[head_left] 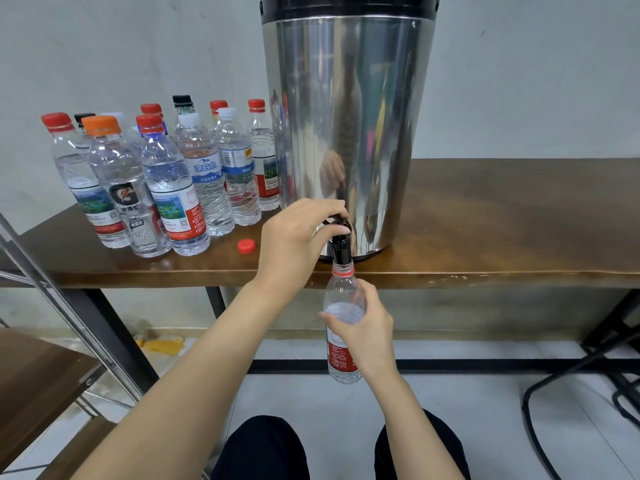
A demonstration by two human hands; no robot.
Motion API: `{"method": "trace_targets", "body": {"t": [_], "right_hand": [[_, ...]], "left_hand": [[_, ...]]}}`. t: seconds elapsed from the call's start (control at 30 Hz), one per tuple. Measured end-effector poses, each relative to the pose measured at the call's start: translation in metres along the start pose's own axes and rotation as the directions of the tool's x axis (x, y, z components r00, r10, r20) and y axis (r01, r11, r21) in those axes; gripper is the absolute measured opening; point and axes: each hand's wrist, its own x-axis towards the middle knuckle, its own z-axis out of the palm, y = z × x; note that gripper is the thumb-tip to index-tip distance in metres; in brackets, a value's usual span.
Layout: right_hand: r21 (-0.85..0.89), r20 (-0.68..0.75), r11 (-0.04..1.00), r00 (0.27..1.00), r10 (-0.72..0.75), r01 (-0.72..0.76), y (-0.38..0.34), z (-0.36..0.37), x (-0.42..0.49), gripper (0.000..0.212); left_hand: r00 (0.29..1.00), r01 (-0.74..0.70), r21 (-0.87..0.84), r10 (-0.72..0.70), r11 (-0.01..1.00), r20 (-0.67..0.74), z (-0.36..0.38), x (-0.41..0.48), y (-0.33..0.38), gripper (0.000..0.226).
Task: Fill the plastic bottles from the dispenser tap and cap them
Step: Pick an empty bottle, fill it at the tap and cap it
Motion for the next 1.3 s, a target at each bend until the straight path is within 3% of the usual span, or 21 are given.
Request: {"method": "trace_targets", "body": {"t": [0.2, 0.37, 0.6, 0.7, 0.93, 1.1, 1.3], "right_hand": [[0.007, -0.001, 1.000, 1.000, 0.006, -0.006, -0.002, 0.001, 0.000, 0.071], [0.000, -0.008, 1.000, 1.000, 0.004, -0.004, -0.004, 0.002, 0.000, 0.071], [0.004, -0.014, 1.000, 1.000, 0.008, -0.008, -0.004, 0.003, -0.001, 0.072], [-0.001, -0.008, 1.000, 1.000, 0.004, -0.004, -0.004, 0.004, 0.000, 0.071], [-0.011, 0.006, 1.000, 1.000, 0.006, -0.006, -0.006, 0.010, 0.002, 0.070], [0.000, 0.015, 1.000, 1.000, 0.013, -0.013, -0.006, 0.011, 0.002, 0.070], [0.068, 0.015, 0.997, 1.000, 0.020, -0.021, -0.001, 0.008, -0.002, 0.068]], "left_hand": [[0.990, -0.046, -0.009, 0.045, 0.999, -0.133, 0.013, -0.036, -0.004, 0.015], [0.990, 0.064, -0.035, -0.068, 0.997, -0.127, 0.012, -0.046, 0.008, 0.029], [0.961, 0.232, -0.153, -0.250, 0.961, -0.116, 0.004, -0.045, 0.006, 0.012], [0.957, 0.240, -0.210, -0.268, 0.948, -0.114, 0.002, -0.046, -0.006, 0.008], [0.912, 0.381, -0.406, -0.411, 0.831, 0.016, -0.002, -0.046, -0.013, 0.022], [0.903, 0.397, -0.499, -0.426, 0.770, 0.060, -0.003, -0.044, -0.020, 0.009], [0.897, 0.420, -0.523, -0.429, 0.742, 0.112, 0.001, -0.045, -0.015, 0.018]]}}
